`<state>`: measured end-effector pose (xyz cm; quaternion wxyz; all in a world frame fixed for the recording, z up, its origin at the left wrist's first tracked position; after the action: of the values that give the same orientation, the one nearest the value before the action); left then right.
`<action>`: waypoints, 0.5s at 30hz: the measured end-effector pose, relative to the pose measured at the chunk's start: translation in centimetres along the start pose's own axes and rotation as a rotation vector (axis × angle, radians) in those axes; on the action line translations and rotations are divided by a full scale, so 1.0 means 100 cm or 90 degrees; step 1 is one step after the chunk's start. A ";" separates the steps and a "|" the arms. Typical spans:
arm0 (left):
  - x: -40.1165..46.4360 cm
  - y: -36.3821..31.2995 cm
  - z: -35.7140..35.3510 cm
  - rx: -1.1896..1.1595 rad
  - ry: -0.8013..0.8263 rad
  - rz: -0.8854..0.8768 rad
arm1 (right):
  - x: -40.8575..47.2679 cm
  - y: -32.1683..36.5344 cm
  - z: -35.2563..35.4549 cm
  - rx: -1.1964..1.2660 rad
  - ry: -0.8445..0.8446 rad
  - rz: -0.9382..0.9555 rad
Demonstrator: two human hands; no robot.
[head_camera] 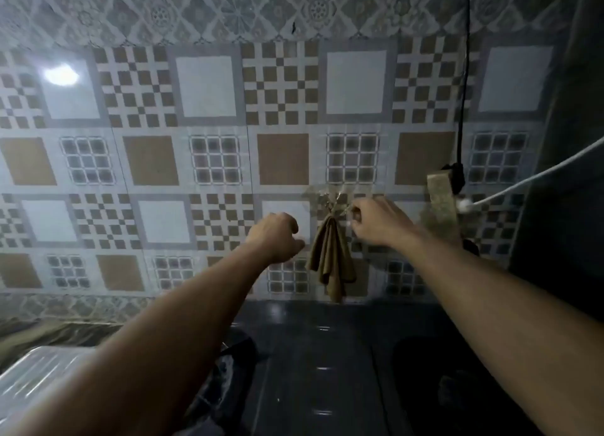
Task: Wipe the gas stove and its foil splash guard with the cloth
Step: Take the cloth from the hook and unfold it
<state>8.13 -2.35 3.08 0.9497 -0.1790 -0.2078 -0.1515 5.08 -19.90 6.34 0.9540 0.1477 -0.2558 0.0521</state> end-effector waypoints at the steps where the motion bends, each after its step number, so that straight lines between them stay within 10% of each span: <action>1: 0.004 0.001 -0.011 -0.004 0.019 0.015 | 0.002 -0.006 -0.010 0.001 0.014 -0.015; 15: 0.046 0.027 -0.084 -0.181 -0.055 0.143 | 0.041 -0.057 -0.078 0.113 -0.104 -0.102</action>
<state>15.96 -4.33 -2.75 0.9159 -0.3401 -0.2034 -0.0642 13.28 -22.82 0.47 0.9144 0.2549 -0.3143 -0.0142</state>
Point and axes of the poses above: each hand's wrist, its own x-axis towards the middle knuckle, its own z-axis out of the back of the hand, y = z × x, the point moved 9 cm from there along x, towards the middle knuckle, and after that the axes turned 7 degrees about -y, right-handed, at the moved point
